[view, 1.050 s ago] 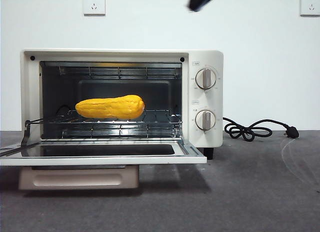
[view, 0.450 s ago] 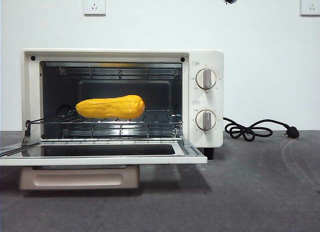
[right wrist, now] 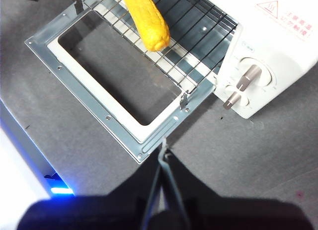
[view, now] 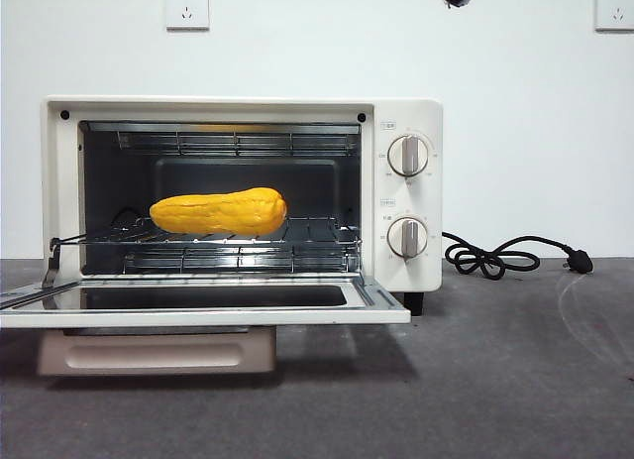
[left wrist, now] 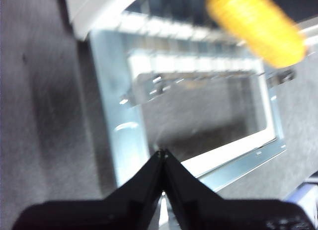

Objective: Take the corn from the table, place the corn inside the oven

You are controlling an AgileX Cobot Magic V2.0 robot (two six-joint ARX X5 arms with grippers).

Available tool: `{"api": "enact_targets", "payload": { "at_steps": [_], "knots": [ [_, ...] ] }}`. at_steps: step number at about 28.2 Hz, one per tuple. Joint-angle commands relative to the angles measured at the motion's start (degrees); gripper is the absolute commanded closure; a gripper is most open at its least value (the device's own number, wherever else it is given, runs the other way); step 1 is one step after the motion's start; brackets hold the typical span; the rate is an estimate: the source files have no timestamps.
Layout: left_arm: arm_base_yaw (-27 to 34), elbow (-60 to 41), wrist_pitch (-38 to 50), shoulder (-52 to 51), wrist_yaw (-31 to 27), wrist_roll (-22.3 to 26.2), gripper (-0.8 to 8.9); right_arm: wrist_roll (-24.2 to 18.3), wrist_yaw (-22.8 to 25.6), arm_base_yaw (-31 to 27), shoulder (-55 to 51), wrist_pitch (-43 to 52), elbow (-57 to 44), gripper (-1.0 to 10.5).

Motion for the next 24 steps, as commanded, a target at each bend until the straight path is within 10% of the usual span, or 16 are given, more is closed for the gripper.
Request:
{"api": "enact_targets", "payload": {
  "at_steps": [1,13,24],
  "knots": [
    [0.7,-0.4,0.5,3.8,-0.4,2.3,8.22,-0.4,-0.2,0.0,-0.1,0.3,0.2,9.6],
    [1.7,-0.4,2.0,15.1,-8.1,5.0,8.22,-0.4,-0.2,0.0,-0.1,0.1,0.2,9.6],
    [2.0,-0.4,1.5,20.3,-0.7,7.7,8.22,-0.4,-0.2,0.0,-0.1,0.2,0.2,9.6]
  ]
}}
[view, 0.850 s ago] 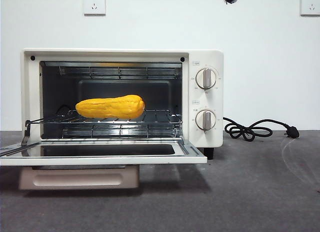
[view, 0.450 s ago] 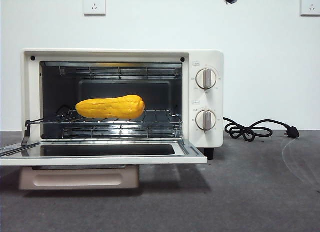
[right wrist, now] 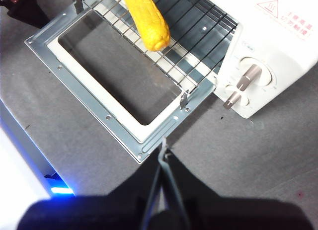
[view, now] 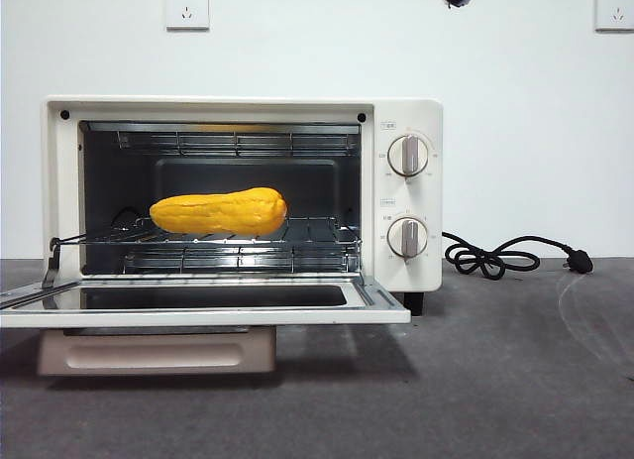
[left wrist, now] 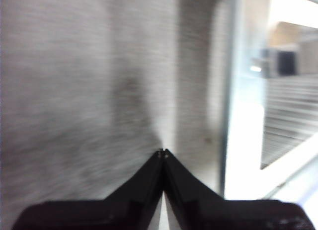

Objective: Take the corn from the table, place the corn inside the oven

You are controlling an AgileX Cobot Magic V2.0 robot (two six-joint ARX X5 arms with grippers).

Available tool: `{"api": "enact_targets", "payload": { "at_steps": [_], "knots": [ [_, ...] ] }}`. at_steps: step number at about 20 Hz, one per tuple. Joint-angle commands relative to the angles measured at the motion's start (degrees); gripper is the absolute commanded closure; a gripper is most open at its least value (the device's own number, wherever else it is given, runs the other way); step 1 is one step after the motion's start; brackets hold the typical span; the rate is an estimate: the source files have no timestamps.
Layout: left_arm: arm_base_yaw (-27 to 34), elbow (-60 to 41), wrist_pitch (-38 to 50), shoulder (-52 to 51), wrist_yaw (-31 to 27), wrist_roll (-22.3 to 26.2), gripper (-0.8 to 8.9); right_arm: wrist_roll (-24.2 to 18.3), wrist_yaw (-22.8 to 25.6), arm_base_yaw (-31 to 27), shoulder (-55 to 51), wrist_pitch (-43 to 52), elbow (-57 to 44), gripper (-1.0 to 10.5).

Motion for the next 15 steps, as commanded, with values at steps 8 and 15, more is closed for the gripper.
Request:
{"api": "enact_targets", "payload": {
  "at_steps": [8,15],
  "knots": [
    [2.3,-0.3,-0.3,0.5,11.0,2.7,8.22,-0.3,-0.2,0.0,-0.1,0.3,0.2,9.6],
    [4.7,-0.3,-1.4,0.5,20.4,3.6,8.22,-0.3,-0.2,0.0,-0.1,0.3,0.2,9.6]
  ]
}}
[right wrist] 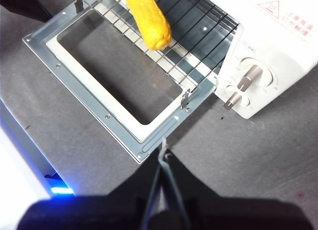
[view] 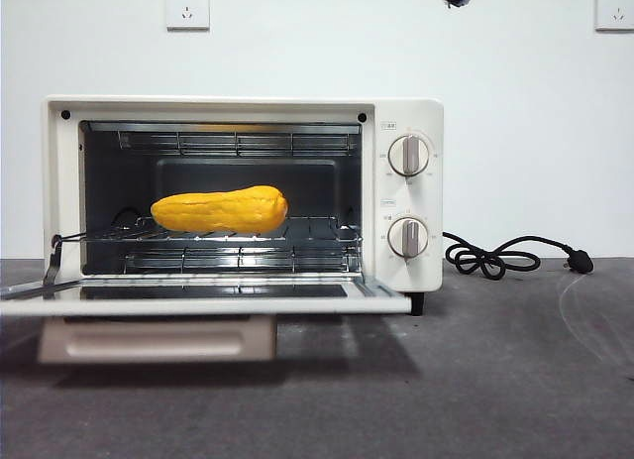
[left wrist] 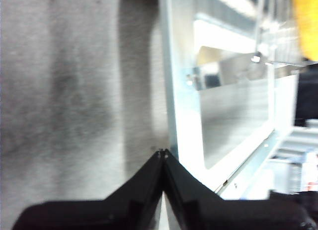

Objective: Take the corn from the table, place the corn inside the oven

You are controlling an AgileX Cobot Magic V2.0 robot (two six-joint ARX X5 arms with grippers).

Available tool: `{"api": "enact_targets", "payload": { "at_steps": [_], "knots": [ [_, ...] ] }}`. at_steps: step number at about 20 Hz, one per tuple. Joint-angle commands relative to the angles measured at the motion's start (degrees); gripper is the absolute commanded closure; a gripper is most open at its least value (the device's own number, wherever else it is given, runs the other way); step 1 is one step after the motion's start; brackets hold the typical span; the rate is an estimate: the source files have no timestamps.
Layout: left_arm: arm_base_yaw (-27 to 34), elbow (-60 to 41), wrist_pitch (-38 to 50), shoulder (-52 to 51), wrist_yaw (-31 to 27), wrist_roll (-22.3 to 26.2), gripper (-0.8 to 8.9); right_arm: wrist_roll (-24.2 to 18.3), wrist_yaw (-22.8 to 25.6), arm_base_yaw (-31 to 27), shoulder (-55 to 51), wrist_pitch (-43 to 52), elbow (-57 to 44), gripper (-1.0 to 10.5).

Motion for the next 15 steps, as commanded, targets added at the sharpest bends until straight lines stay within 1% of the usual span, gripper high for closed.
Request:
{"api": "enact_targets", "payload": {
  "at_steps": [1,9,15],
  "knots": [
    [0.6,-0.3,-0.4,0.2,5.9,1.3,8.22,-0.3,-0.2,0.0,-0.1,0.3,0.2,9.6],
    [1.1,-0.3,1.3,0.2,16.1,1.4,8.22,-0.3,-0.2,0.0,-0.1,0.2,0.2,9.6],
    [1.2,-0.3,4.0,0.2,20.9,0.1,8.22,-0.4,-0.2,0.0,-0.1,0.3,0.2,9.6]
  ]
}}
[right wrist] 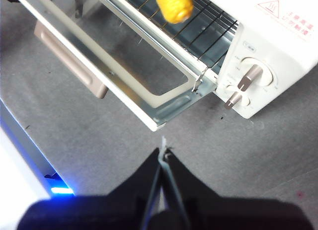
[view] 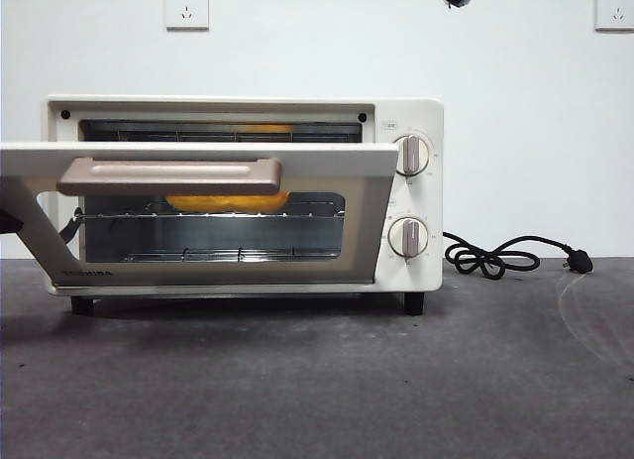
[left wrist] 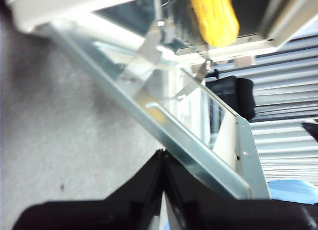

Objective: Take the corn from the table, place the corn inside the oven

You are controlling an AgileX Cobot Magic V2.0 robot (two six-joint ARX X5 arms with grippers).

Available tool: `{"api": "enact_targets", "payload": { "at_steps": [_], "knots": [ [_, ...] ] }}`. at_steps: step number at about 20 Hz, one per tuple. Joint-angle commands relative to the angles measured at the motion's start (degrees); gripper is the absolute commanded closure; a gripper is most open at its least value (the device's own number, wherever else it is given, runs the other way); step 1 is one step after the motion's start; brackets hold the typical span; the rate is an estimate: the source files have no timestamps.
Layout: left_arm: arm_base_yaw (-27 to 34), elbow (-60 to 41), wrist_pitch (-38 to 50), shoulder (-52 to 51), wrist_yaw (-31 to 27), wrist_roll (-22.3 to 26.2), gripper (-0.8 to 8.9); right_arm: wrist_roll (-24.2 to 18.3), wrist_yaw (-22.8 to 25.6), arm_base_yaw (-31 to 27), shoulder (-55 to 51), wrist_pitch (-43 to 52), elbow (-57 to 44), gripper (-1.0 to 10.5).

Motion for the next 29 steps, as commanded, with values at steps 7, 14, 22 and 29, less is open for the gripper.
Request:
{"api": "enact_targets", "payload": {
  "at_steps": [7,14,22,29],
  "knots": [
    [-0.1,-0.2,10.1,0.1,7.7,-6.4,8.22,-0.4,-0.2,0.0,-0.1,0.4,0.2,9.6],
    [-0.1,0.0,24.5,0.1,7.6,-19.5,8.21,-0.4,-0.2,0.0,-0.1,0.7,0.2,9.6],
    [-0.2,3.9,32.1,0.1,7.2,-28.2,8.21,-0.2,-0.2,0.0,-0.1,2.0,0.2,9.6],
    [-0.4,9.8,31.5,0.0,6.6,-31.3,8.22,-0.2,-0.2,0.0,-0.1,2.2,0.2,9.6]
  ]
}}
